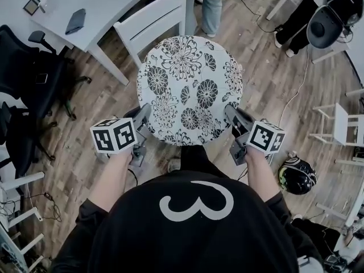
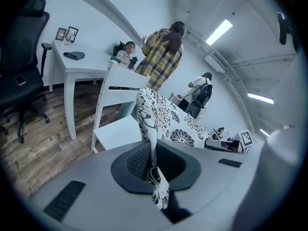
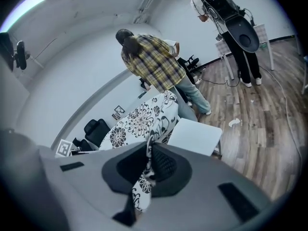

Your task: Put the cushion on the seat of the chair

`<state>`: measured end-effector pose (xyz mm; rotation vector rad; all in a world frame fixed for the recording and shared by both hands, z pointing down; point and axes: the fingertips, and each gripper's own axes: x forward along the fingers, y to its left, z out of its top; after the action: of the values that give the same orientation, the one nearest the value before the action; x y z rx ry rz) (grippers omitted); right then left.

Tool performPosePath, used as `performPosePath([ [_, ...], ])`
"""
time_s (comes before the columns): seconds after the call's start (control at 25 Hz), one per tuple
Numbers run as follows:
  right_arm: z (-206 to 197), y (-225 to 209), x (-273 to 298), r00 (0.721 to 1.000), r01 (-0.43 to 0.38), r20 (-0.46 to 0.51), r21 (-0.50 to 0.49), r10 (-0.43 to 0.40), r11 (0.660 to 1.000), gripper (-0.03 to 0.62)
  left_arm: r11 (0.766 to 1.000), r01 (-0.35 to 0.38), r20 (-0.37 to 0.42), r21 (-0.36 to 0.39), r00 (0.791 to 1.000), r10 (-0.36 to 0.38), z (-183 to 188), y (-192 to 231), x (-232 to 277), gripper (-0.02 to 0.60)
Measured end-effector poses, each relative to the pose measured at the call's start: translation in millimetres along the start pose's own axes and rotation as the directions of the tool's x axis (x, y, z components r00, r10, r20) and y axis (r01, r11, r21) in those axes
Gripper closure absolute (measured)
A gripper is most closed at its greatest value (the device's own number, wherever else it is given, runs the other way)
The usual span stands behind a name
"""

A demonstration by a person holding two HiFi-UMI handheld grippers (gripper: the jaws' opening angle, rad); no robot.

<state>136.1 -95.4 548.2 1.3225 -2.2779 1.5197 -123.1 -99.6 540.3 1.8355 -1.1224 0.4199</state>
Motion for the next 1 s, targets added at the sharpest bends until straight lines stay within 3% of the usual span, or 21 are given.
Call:
performPosePath([
  [0.4,4,3,-1,0.998,0.026,-0.059,-0.009,-0.027,1.0,0.577,0.998,-0.055,-0.012,-0.024,0.998,0.055,0,-1,-3,0.558],
  [0.8,8,10,-5,0.98,0.119,-0.162,-0.015,-0.119,0.993,0.577,0.992,-0.107,-0.057,-0.073,0.993,0.103,6,-3,-7,0.558],
  [1.0,5,-2,2,0.967,0.146,-0.202,-0.071,-0.158,0.987,0.577,0.986,-0.145,-0.056,-0.084,0.988,0.141,-1,1,3,0.558],
])
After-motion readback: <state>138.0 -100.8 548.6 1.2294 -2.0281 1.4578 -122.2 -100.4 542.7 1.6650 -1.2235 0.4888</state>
